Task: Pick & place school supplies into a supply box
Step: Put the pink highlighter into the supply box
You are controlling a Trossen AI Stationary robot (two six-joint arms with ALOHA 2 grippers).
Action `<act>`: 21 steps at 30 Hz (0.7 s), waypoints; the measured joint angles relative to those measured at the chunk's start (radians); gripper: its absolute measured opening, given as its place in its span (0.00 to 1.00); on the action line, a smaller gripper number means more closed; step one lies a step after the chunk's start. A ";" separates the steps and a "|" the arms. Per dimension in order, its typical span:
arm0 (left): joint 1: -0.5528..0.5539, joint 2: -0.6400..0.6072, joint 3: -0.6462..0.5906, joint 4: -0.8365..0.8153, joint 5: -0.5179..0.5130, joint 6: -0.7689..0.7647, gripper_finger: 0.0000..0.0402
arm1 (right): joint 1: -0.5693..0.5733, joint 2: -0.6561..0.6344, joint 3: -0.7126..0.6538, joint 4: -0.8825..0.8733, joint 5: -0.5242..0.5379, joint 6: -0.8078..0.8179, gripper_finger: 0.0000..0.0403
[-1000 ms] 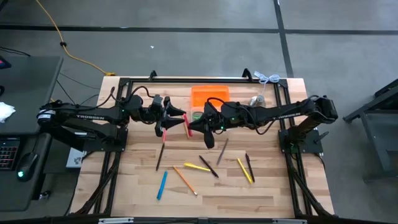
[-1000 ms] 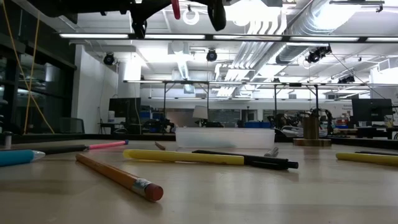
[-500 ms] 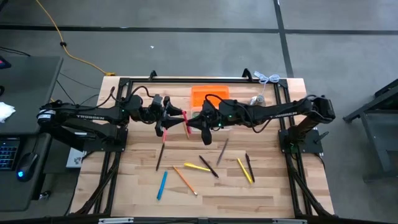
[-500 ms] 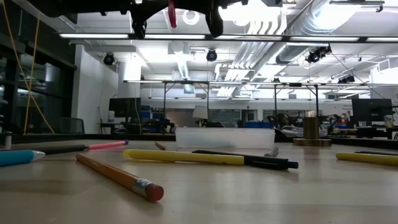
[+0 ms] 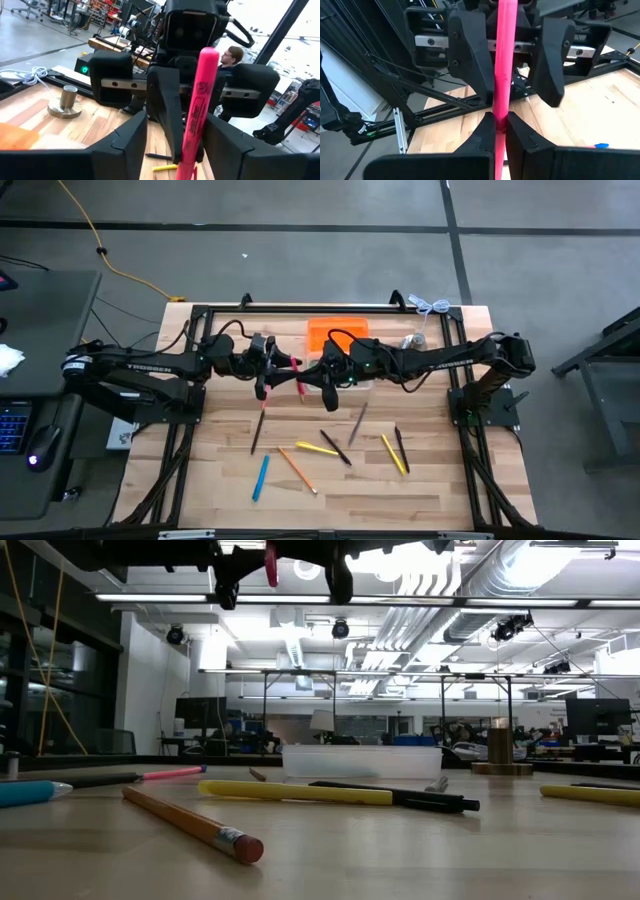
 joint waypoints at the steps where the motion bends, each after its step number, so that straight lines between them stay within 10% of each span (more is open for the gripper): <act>1: 0.000 0.000 0.000 0.000 0.000 0.006 0.48 | 0.000 0.000 0.000 -0.001 0.000 0.000 0.00; 13: 0.000 -0.001 0.000 0.007 0.020 0.032 0.08 | 0.000 0.000 0.000 -0.011 0.005 0.003 0.00; 21: 0.000 -0.001 0.000 0.006 0.028 0.027 0.10 | 0.001 0.000 0.000 -0.010 0.000 0.003 0.00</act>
